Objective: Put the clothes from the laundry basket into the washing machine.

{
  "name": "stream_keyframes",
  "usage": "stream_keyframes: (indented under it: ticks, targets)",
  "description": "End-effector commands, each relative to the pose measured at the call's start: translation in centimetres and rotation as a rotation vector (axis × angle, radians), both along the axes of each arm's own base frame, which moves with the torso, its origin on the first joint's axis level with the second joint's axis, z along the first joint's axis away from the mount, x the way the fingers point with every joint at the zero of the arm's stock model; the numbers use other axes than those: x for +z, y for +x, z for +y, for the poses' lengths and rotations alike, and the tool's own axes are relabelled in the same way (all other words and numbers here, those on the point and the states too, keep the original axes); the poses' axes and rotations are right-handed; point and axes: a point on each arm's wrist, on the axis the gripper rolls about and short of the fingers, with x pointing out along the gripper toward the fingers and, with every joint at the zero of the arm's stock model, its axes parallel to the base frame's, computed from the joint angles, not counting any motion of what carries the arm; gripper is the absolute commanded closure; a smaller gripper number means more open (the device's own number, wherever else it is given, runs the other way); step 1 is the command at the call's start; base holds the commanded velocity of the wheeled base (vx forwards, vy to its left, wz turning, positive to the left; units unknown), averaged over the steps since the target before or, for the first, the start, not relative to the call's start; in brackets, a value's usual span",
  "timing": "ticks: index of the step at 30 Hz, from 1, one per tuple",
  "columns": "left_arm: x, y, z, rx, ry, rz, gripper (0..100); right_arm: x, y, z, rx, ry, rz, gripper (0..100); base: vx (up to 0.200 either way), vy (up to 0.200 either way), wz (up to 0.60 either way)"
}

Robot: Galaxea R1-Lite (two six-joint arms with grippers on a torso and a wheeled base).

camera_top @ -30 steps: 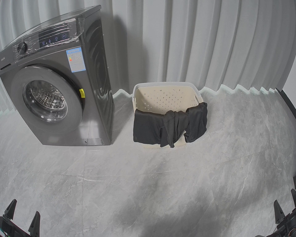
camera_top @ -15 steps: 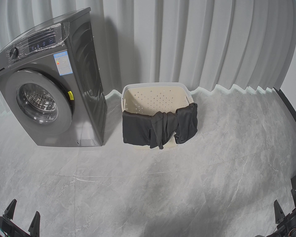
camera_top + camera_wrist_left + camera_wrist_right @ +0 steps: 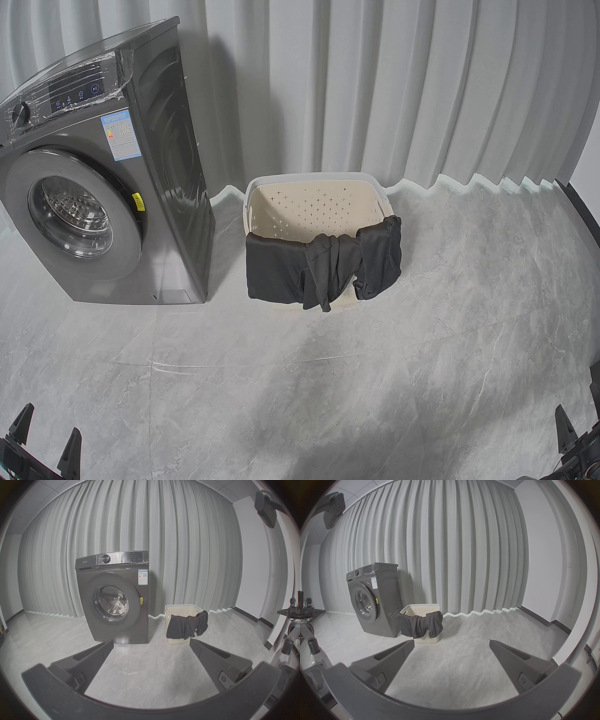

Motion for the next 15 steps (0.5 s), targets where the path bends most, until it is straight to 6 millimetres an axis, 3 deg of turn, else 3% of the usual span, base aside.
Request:
stream_keyframes:
  ticks: [1, 3, 12, 15]
  targets:
    - [-0.53, 0.00, 0.00, 0.000, -0.001, 0.000, 0, -0.45, -0.02, 0.00, 0.001, -0.001, -0.001, 0, 0.000, 0.000, 0.00]
    - [-0.53, 0.00, 0.00, 0.000, -0.001, 0.000, 0, -0.45, -0.02, 0.00, 0.001, -0.001, -0.001, 0, 0.000, 0.000, 0.00]
    - [-0.53, 0.00, 0.00, 0.000, -0.001, 0.000, 0, -0.45, -0.02, 0.00, 0.001, 0.000, -0.001, 0, 0.200, 0.000, 0.00]
    - [-0.53, 0.00, 0.00, 0.000, -0.001, 0.000, 0, -0.45, -0.02, 0.00, 0.001, 0.000, -0.001, 0, 0.000, 0.000, 0.00]
